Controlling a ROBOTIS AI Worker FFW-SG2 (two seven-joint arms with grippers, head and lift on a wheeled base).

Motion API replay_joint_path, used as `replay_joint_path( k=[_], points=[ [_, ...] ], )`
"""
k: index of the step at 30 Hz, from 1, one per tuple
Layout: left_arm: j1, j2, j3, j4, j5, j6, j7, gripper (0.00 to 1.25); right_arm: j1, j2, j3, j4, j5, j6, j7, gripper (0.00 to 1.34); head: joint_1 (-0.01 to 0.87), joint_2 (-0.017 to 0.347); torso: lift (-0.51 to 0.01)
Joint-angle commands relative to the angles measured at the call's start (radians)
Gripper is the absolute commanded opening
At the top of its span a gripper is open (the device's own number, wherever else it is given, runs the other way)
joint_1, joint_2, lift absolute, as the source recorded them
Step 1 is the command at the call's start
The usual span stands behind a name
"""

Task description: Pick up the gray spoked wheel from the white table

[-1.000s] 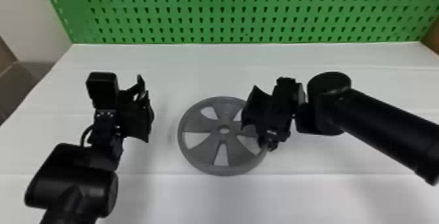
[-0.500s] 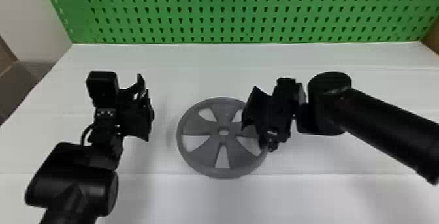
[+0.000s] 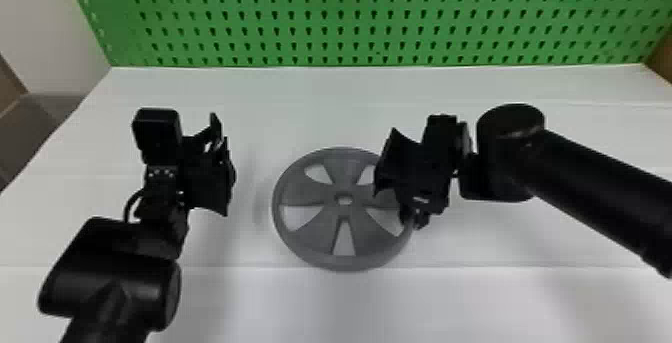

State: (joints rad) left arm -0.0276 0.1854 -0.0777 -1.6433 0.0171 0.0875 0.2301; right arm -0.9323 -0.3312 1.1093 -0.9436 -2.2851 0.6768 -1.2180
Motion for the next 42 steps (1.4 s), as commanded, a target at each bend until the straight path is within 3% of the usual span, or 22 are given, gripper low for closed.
replay_joint_path(
  k=[1, 11, 35, 37, 42],
  points=[
    [0.002, 0.0, -0.001, 0.0, 0.0, 0.0, 0.0, 0.87, -0.011, -0.008, -0.028, 0.006, 0.016, 0.035, 0.0, 0.27, 0.772, 0.066, -0.081],
    [0.003, 0.0, -0.001, 0.0, 0.001, 0.0, 0.001, 0.87, -0.051, -0.029, -0.071, 0.006, 0.036, 0.075, 0.0, 0.26, 0.772, 0.066, -0.081],
    [0.005, 0.0, -0.001, 0.0, 0.004, 0.003, 0.003, 0.87, -0.088, -0.055, -0.032, 0.005, 0.033, 0.095, 0.0, 0.26, 0.772, 0.066, -0.081],
    [0.005, 0.0, -0.002, 0.0, 0.004, 0.003, 0.005, 0.87, -0.086, -0.055, -0.036, 0.005, 0.049, 0.092, 0.002, 0.26, 0.772, 0.066, -0.081],
    [0.005, 0.0, -0.001, 0.0, 0.006, 0.003, 0.005, 0.87, -0.082, -0.055, -0.094, 0.005, 0.187, 0.098, 0.049, 0.26, 0.772, 0.066, -0.081]
  ],
)
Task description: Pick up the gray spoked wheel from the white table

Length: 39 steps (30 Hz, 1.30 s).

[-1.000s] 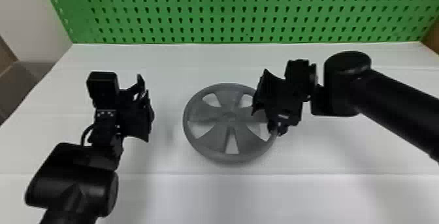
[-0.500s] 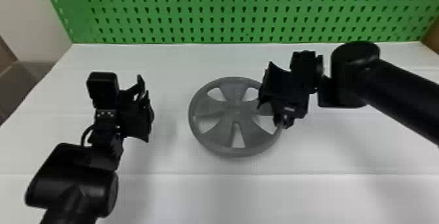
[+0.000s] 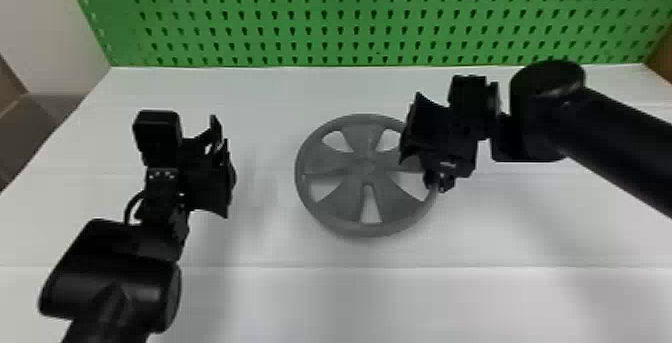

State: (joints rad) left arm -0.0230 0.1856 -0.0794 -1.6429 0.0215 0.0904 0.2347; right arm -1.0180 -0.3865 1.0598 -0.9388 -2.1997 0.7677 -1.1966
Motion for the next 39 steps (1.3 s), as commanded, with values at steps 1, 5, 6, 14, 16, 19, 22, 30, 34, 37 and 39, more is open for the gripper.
replay_joint_path(
  k=[1, 5, 6, 14, 16, 19, 22, 30, 34, 37, 39],
  points=[
    [0.0, 0.0, 0.001, 0.0, 0.001, 0.0, 0.0, 0.87, 0.004, -0.002, -0.057, 0.0, 0.124, 0.012, 0.034, 0.26, 0.772, 0.066, -0.081],
    [0.002, 0.0, 0.001, 0.0, 0.003, 0.0, 0.0, 0.87, 0.013, -0.003, -0.129, -0.005, 0.258, 0.032, 0.089, 0.26, 0.772, 0.066, -0.081],
    [0.002, 0.0, 0.003, 0.0, 0.003, 0.0, 0.0, 0.87, 0.015, -0.003, -0.144, -0.006, 0.281, 0.033, 0.098, 0.26, 0.772, 0.066, -0.081],
    [0.002, 0.0, 0.003, 0.0, 0.006, 0.0, 0.002, 0.87, 0.059, -0.008, -0.322, -0.072, 0.563, 0.056, 0.229, 0.26, 0.772, 0.066, -0.081],
    [0.002, 0.0, 0.003, 0.0, 0.008, 0.0, 0.002, 0.87, 0.065, -0.008, -0.35, -0.084, 0.6, 0.059, 0.246, 0.26, 0.772, 0.066, -0.081],
    [0.002, 0.0, 0.001, 0.0, 0.008, -0.001, 0.002, 0.87, 0.072, -0.008, -0.385, -0.109, 0.669, 0.07, 0.278, 0.26, 0.772, 0.066, -0.081],
    [0.002, 0.0, 0.001, 0.0, 0.012, 0.0, 0.003, 0.87, 0.081, -0.008, -0.419, -0.152, 0.753, 0.07, 0.298, 0.26, 0.772, 0.066, -0.081],
    [0.002, 0.0, 0.0, 0.0, 0.017, 0.0, 0.003, 0.87, 0.136, -0.005, -0.552, -0.258, 0.96, 0.065, 0.39, 0.26, 0.772, 0.066, -0.081],
    [0.005, 0.0, 0.001, 0.0, 0.018, 0.0, 0.003, 0.87, 0.171, -0.002, -0.609, -0.316, 1.051, 0.061, 0.442, 0.26, 0.772, 0.066, -0.081],
    [0.005, 0.0, 0.001, 0.0, 0.021, 0.0, 0.003, 0.87, 0.196, 0.005, -0.65, -0.357, 1.121, 0.055, 0.476, 0.26, 0.772, 0.066, -0.081],
    [0.005, 0.0, 0.001, 0.0, 0.021, -0.001, 0.003, 0.87, 0.208, 0.011, -0.67, -0.371, 1.146, 0.047, 0.488, 0.26, 0.772, 0.066, -0.081]
  ],
)
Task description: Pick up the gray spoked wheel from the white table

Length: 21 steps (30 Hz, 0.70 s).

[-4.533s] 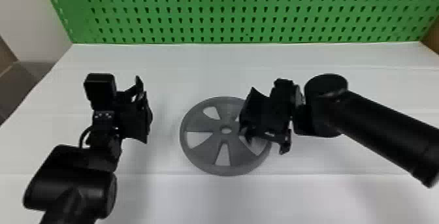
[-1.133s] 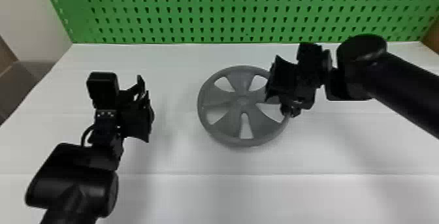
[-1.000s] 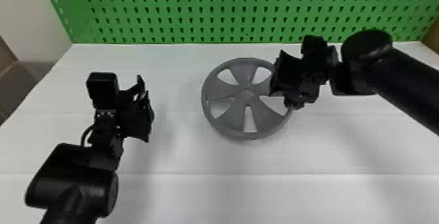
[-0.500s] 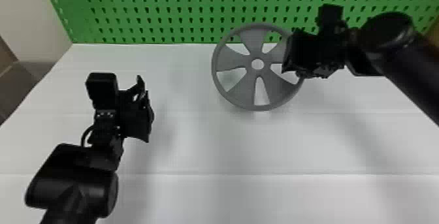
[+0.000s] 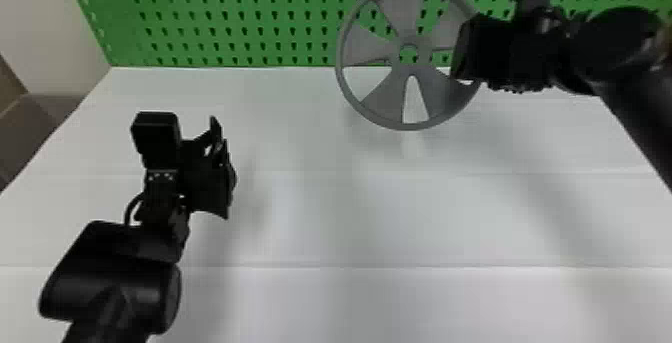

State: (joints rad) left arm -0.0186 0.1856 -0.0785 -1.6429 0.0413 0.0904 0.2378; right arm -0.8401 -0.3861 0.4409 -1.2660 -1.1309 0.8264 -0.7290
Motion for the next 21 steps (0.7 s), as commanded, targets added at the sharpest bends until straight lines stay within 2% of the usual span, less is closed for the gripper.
replay_joint_path(
  k=[1, 5, 9, 14, 21],
  points=[
    [0.0, -0.002, 0.0, 0.0, 0.002, -0.001, 0.002, 0.87, 0.035, 0.013, -0.062, -0.05, 0.091, -0.012, 0.031, 0.26, 0.772, 0.066, -0.081],
    [0.002, -0.002, -0.001, 0.0, 0.002, 0.0, 0.003, 0.87, 0.062, 0.032, -0.106, -0.073, 0.191, -0.047, 0.105, 0.26, 0.772, 0.066, -0.081],
    [0.003, -0.002, -0.001, -0.002, 0.003, -0.001, 0.005, 0.87, 0.095, 0.052, -0.128, -0.095, 0.347, -0.115, 0.195, 0.26, 0.772, 0.066, -0.081],
    [0.005, -0.002, -0.001, 0.0, 0.005, -0.001, 0.006, 0.87, 0.133, 0.084, -0.18, -0.098, 0.497, -0.158, 0.283, 0.25, 0.772, 0.066, -0.081],
    [0.009, -0.003, 0.002, -0.002, 0.015, -0.001, 0.006, 0.87, 0.211, 0.141, -0.255, -0.104, 0.622, -0.234, 0.393, 0.23, 0.772, 0.066, -0.081]
  ],
)
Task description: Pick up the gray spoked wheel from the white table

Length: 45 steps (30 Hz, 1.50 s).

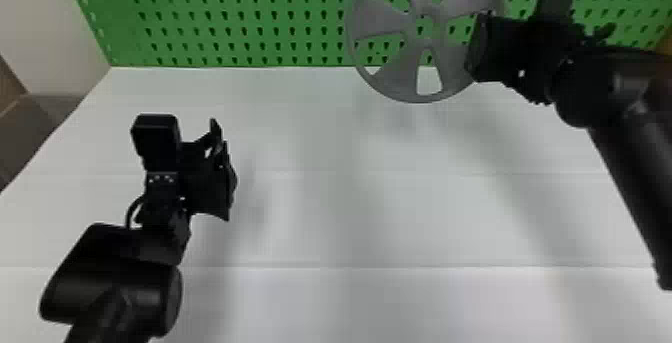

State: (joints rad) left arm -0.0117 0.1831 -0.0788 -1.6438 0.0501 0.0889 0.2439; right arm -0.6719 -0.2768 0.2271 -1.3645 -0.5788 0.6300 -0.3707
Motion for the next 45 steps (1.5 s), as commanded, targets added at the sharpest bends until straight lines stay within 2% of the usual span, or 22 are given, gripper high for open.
replay_joint_path(
  k=[1, 9, 13, 20, 26, 36, 45],
  points=[
    [0.002, -0.001, 0.002, -0.001, 0.01, 0.0, 0.0, 0.87, 0.057, 0.039, -0.052, -0.011, 0.092, -0.049, 0.05, 0.23, 0.772, 0.066, -0.081],
    [0.006, -0.001, 0.004, -0.002, 0.048, 0.0, 0.0, 0.87, 0.161, 0.1, -0.12, -0.042, 0.246, -0.159, 0.157, 0.23, 0.772, 0.066, -0.081],
    [0.007, -0.001, 0.004, -0.007, 0.065, 0.0, 0.0, 0.87, 0.216, 0.126, -0.141, -0.077, 0.315, -0.211, 0.17, 0.23, 0.772, 0.066, -0.081],
    [0.018, -0.004, 0.011, -0.03, 0.097, 0.0, 0.0, 0.87, 0.322, 0.157, -0.143, -0.128, 0.428, -0.362, 0.179, 0.23, 0.772, 0.066, -0.081],
    [0.021, -0.005, 0.011, -0.048, 0.12, 0.0, 0.0, 0.87, 0.4, 0.189, -0.161, -0.13, 0.468, -0.493, 0.196, 0.23, 0.772, 0.066, -0.081],
    [0.021, -0.008, 0.008, -0.064, 0.14, 0.0, -0.002, 0.88, 0.488, 0.203, -0.164, -0.128, 0.508, -0.604, 0.222, 0.23, 0.772, 0.066, -0.081],
    [0.021, -0.008, 0.001, -0.064, 0.139, 0.0, -0.002, 0.88, 0.532, 0.212, -0.157, -0.128, 0.531, -0.676, 0.222, 0.23, 0.772, 0.066, -0.081]
  ],
)
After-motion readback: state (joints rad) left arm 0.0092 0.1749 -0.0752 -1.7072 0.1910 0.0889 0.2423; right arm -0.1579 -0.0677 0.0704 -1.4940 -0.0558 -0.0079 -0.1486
